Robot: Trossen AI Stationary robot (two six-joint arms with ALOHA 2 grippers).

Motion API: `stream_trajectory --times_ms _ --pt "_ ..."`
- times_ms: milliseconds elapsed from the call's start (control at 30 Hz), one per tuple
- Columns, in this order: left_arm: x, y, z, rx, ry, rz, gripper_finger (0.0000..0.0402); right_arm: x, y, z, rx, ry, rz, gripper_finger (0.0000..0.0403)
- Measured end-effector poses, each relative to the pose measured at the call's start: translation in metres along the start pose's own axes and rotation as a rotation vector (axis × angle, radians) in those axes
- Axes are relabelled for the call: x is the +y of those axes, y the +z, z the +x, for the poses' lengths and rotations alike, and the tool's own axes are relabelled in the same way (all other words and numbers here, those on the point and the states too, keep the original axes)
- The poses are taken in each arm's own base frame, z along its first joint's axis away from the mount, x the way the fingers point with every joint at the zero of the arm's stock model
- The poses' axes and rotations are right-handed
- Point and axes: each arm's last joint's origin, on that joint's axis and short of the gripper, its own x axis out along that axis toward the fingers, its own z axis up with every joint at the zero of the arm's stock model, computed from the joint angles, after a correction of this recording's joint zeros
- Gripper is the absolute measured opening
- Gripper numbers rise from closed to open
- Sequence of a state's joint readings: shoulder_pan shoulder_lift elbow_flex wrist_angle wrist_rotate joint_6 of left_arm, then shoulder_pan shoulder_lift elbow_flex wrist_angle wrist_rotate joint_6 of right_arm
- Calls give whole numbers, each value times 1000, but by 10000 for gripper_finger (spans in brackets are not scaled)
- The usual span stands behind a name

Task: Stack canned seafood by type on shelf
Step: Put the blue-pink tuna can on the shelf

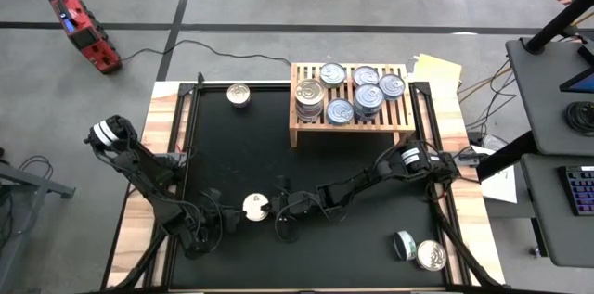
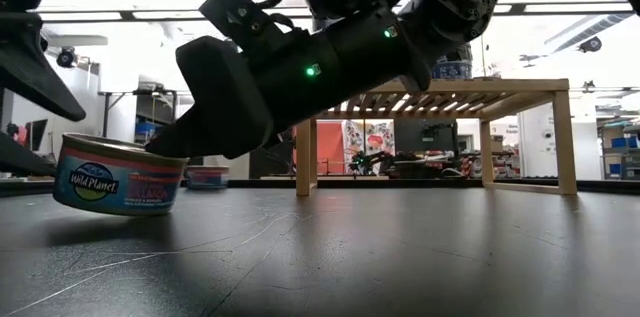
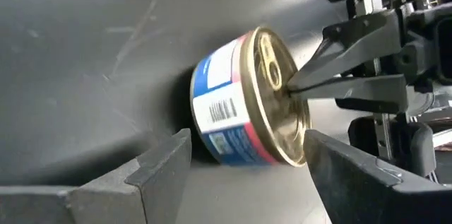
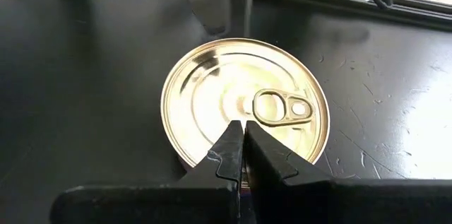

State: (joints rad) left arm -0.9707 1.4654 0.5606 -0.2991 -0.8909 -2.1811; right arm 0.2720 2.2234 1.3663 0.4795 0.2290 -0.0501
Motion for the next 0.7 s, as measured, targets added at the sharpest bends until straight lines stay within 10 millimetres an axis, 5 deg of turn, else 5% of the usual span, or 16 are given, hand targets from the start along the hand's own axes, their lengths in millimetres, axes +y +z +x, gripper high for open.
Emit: stream_trajectory --times_ms 700 --pt "-1 -11 11 -87 -92 16 258 5 -12 -4 -58 -22 -15 9"
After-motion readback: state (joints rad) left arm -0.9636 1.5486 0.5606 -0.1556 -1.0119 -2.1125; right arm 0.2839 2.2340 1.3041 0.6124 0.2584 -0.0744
